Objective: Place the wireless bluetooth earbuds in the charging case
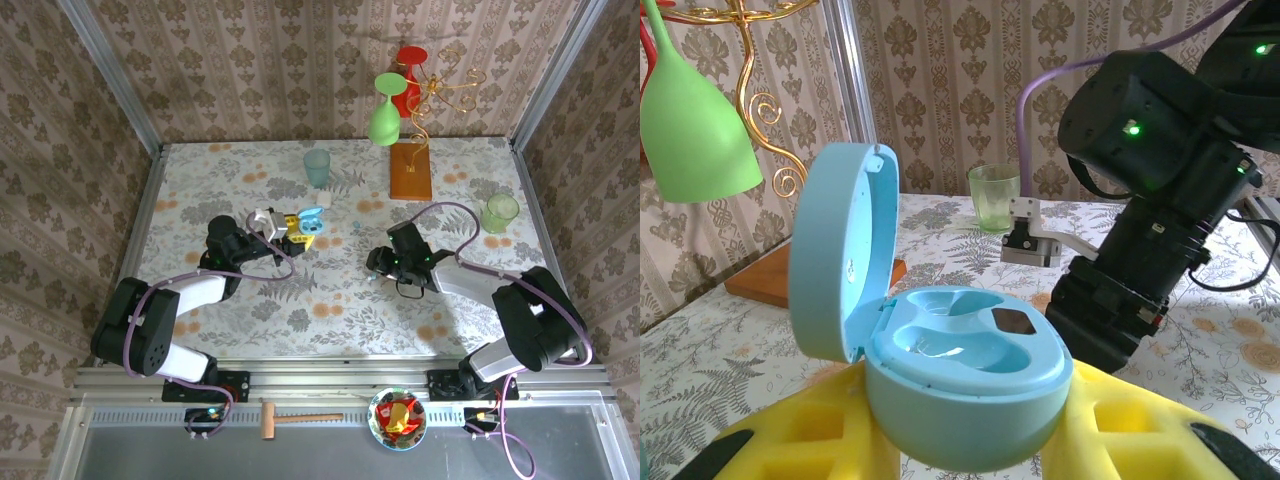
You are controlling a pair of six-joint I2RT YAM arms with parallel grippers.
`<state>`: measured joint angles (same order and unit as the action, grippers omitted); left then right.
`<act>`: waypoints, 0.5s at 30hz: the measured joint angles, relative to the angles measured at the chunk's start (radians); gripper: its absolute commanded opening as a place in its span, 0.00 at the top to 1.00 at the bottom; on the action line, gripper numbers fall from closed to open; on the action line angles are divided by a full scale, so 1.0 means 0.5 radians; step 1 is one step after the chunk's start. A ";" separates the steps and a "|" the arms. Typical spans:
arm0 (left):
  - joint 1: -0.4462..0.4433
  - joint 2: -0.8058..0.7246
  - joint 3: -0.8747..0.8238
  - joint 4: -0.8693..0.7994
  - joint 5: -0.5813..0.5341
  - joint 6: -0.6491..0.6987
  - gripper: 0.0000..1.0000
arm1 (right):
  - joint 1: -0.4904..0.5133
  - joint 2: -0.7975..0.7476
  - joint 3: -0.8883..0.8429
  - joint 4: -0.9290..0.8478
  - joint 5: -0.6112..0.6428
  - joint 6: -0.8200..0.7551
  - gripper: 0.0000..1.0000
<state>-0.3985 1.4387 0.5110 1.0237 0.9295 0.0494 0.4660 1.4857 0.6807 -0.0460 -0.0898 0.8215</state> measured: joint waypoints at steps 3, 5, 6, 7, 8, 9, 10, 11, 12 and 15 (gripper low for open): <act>0.000 0.000 0.000 0.000 0.000 0.000 0.74 | -0.067 0.047 0.000 0.008 -0.140 -0.021 0.59; 0.000 0.000 0.000 0.000 0.000 0.000 0.74 | -0.096 0.084 -0.004 0.038 -0.232 -0.019 0.61; 0.000 0.000 0.000 0.000 0.000 0.000 0.74 | -0.104 0.097 -0.006 0.053 -0.264 -0.014 0.62; 0.000 -0.001 0.000 0.000 0.000 0.000 0.74 | -0.111 0.110 -0.011 0.076 -0.300 -0.012 0.63; 0.000 -0.002 0.000 -0.001 0.000 0.000 0.74 | -0.114 0.120 -0.017 0.095 -0.327 -0.008 0.64; 0.000 -0.002 0.000 -0.001 0.000 0.000 0.74 | -0.114 0.128 -0.018 0.102 -0.349 -0.006 0.65; 0.000 -0.004 0.000 -0.001 0.000 0.000 0.74 | -0.114 0.138 -0.021 0.115 -0.369 -0.005 0.65; 0.000 -0.004 0.000 -0.001 0.000 0.000 0.74 | -0.114 0.150 -0.021 0.126 -0.385 -0.005 0.66; 0.000 -0.004 0.000 -0.001 0.000 0.001 0.74 | -0.114 0.159 -0.021 0.133 -0.397 -0.002 0.66; 0.000 -0.005 0.000 -0.001 0.000 0.001 0.74 | -0.114 0.190 -0.023 0.150 -0.423 0.002 0.68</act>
<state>-0.3985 1.4361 0.5110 1.0233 0.9295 0.0498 0.4091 1.5806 0.6693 0.0292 -0.3016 0.8223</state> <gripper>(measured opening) 0.332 0.331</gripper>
